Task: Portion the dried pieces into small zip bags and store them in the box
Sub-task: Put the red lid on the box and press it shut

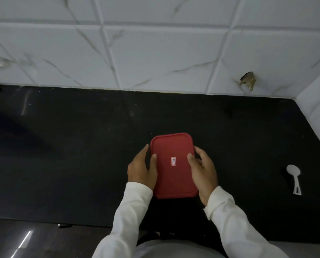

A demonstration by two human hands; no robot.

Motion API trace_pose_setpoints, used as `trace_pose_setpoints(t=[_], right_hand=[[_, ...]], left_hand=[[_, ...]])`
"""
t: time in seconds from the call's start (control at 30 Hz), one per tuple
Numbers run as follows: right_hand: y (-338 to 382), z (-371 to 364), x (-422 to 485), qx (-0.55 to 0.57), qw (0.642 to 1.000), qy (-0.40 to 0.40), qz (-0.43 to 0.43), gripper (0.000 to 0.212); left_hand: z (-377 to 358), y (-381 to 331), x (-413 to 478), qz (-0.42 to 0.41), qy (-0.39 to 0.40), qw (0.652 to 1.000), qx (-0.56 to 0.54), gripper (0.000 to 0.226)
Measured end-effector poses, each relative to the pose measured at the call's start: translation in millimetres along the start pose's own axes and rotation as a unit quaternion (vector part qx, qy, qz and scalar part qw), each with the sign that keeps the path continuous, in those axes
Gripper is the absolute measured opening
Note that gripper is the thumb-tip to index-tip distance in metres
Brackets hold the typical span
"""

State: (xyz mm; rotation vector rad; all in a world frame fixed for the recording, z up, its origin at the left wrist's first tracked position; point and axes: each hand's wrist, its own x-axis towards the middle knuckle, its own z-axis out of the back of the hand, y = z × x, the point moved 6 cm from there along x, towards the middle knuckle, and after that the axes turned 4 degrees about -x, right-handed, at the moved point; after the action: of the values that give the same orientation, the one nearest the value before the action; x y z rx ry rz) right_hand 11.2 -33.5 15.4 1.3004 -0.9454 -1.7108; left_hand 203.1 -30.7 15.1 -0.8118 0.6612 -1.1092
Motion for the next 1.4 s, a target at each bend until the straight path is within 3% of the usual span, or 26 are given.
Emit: trace_pose_setpoints(t=[0.17, 0.3, 0.47, 0.67, 1.0, 1.2, 1.3, 1.4], right_hand=[[-4.3, 0.6, -4.1, -0.067, 0.997, -0.024, 0.041, 0.033], [-4.4, 2.6, -8.4, -0.179, 0.974, -0.097, 0.104, 0.041], [-11.8, 4.0, -0.6, -0.200, 0.967, -0.123, 0.103, 0.041], [-21.1, 6.5, 20.4, -0.182, 0.977, -0.103, 0.040, 0.038], [-16.1, 1.2, 30.2, -0.207, 0.970, -0.110, 0.062, 0.039], [-14.7, 4.9, 30.7, -0.182, 0.973, -0.132, 0.052, 0.036], [-10.7, 5.7, 29.6, -0.151, 0.976, -0.146, 0.057, 0.034], [-5.8, 4.9, 29.4, -0.152, 0.974, -0.154, 0.065, 0.034]], left_hand=[[-10.1, 10.5, -4.8, 0.052, -0.005, 0.998, -0.023, 0.042], [-12.0, 9.7, -8.8, 0.048, -0.024, 0.998, -0.022, 0.042], [-15.5, 8.6, -9.0, 0.044, -0.030, 0.998, -0.014, 0.041], [-21.0, 1.6, -1.9, 0.021, -0.017, 1.000, 0.016, 0.041], [-24.5, -6.5, 22.2, -0.034, -0.022, 0.997, 0.061, 0.039], [-20.9, -2.6, 30.6, 0.054, -0.014, 0.997, -0.050, 0.038], [-22.3, 7.4, 31.1, 0.129, -0.023, 0.976, -0.174, 0.040], [-24.3, 12.9, 32.3, 0.149, -0.022, 0.961, -0.231, 0.041]])
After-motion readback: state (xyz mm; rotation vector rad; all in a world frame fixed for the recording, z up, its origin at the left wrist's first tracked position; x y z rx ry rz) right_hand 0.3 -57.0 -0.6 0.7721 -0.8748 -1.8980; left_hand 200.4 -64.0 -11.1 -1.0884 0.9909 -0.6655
